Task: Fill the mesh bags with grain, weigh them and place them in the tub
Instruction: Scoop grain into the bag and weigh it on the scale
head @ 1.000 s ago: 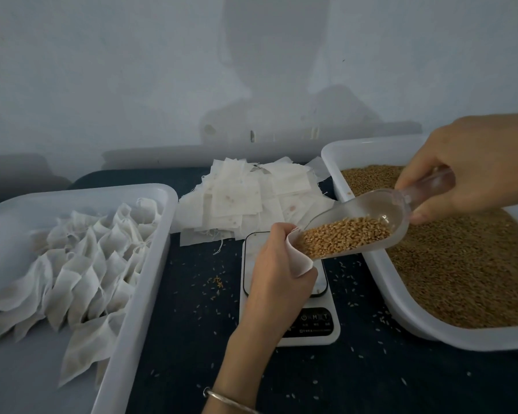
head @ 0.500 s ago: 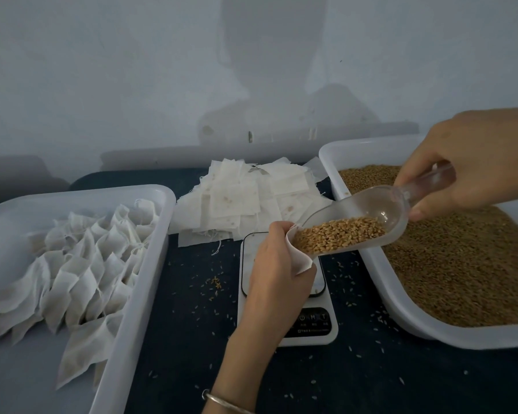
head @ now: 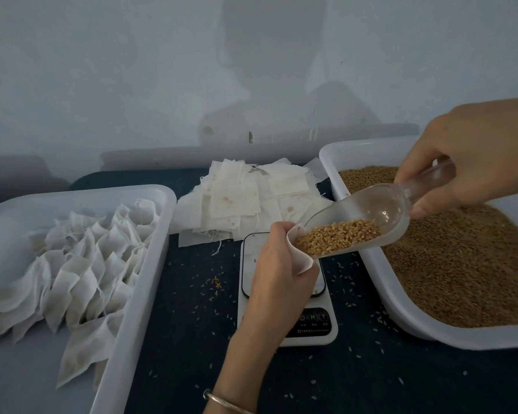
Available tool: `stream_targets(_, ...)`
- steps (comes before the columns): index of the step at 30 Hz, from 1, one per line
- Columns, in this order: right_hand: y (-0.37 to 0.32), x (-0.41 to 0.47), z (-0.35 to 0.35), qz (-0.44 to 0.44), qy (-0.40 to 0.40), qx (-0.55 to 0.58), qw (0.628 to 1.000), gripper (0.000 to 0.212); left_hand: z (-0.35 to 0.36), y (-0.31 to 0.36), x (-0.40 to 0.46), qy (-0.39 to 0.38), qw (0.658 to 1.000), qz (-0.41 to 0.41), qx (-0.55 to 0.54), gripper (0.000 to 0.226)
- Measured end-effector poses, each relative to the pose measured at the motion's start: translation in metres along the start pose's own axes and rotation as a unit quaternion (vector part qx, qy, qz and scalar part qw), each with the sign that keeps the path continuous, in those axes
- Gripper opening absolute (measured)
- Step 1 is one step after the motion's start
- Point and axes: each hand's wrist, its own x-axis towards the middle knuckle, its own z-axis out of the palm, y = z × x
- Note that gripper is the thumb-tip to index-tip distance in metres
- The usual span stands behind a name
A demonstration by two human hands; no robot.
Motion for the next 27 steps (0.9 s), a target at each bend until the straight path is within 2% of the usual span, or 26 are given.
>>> stream_targets(10,0.001,0.001,0.001,0.005,0.003,0.011,1.0,0.027,0.001,-0.002,-0.001,-0.007,0.999,-0.014,-0.041,0.038)
stream_targets(13,0.006,0.0,0.01,0.014,0.011,0.051,0.999,0.026,0.0,-0.004,0.002,-0.004,0.997,-0.023,-0.069,0.04)
stream_targets(15,0.011,-0.001,0.017,0.018,0.012,0.109,0.994,0.035,0.0,-0.004,0.007,0.004,0.994,-0.03,-0.106,0.038)
stream_targets(17,0.017,-0.002,0.026,0.028,0.016,0.182,0.983,0.044,0.0,-0.005,0.014,0.017,0.989,-0.032,-0.145,0.035)
stream_targets(22,0.026,-0.009,0.058,0.057,0.058,0.354,0.932,0.039,0.003,-0.014,0.026,0.044,0.982,-0.048,-0.177,0.039)
stream_targets(27,0.027,-0.022,0.097,0.097,0.137,0.427,0.889,0.034,0.0,-0.028,0.024,0.068,0.981,-0.059,-0.173,0.052)
